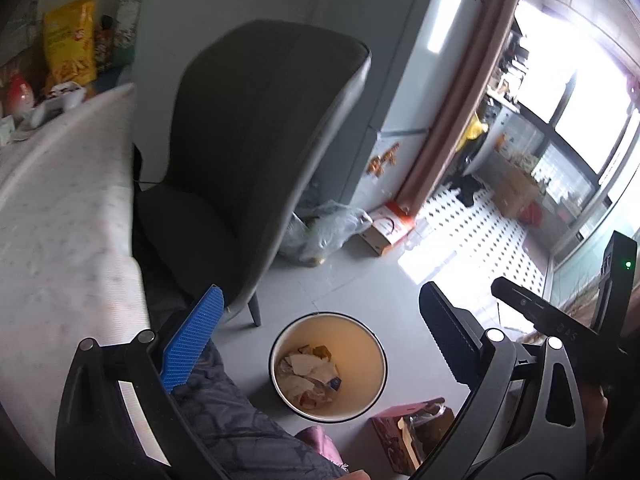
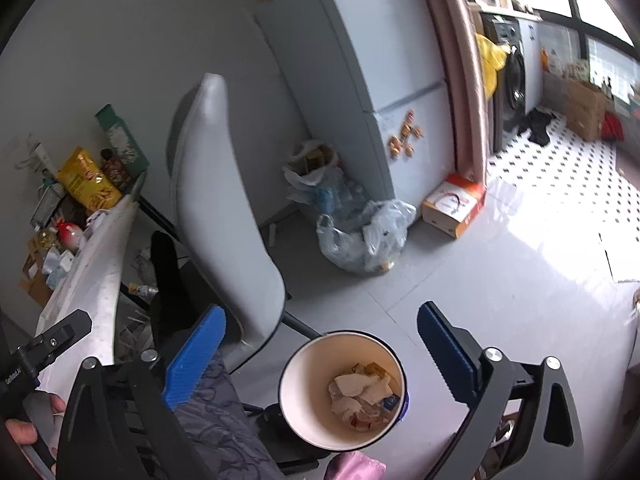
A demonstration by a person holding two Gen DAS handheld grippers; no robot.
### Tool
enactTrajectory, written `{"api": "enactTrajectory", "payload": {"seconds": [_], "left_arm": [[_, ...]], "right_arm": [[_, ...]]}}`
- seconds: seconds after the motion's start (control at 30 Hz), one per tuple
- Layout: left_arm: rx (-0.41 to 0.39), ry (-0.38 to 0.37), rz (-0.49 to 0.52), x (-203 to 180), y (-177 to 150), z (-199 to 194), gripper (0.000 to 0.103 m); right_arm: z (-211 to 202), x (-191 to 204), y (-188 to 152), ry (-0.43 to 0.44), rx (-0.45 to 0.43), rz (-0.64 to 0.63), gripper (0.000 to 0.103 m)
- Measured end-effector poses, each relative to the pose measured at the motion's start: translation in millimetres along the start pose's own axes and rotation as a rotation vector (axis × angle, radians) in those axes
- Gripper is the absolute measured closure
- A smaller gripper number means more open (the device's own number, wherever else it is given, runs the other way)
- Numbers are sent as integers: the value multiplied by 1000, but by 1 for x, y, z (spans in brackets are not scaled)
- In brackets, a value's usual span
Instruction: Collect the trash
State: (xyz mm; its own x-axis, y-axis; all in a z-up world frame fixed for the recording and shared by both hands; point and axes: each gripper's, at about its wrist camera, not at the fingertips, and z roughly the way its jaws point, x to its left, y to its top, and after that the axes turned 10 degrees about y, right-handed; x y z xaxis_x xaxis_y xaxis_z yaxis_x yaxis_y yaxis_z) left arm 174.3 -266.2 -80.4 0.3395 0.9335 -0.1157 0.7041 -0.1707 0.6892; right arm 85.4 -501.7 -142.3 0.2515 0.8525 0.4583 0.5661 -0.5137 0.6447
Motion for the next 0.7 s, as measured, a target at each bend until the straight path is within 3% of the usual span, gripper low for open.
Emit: {"api": "enactTrajectory", "payload": {"seconds": [0.3,0.7], "left_arm": [[-89,56,-55,32,3,-52,6],[-197,195,-179,106,-12,-138,6]], "right_arm": [[-26,59,8,60,-7,-87,8],[-57,158,-13,43,8,-214,8]]}}
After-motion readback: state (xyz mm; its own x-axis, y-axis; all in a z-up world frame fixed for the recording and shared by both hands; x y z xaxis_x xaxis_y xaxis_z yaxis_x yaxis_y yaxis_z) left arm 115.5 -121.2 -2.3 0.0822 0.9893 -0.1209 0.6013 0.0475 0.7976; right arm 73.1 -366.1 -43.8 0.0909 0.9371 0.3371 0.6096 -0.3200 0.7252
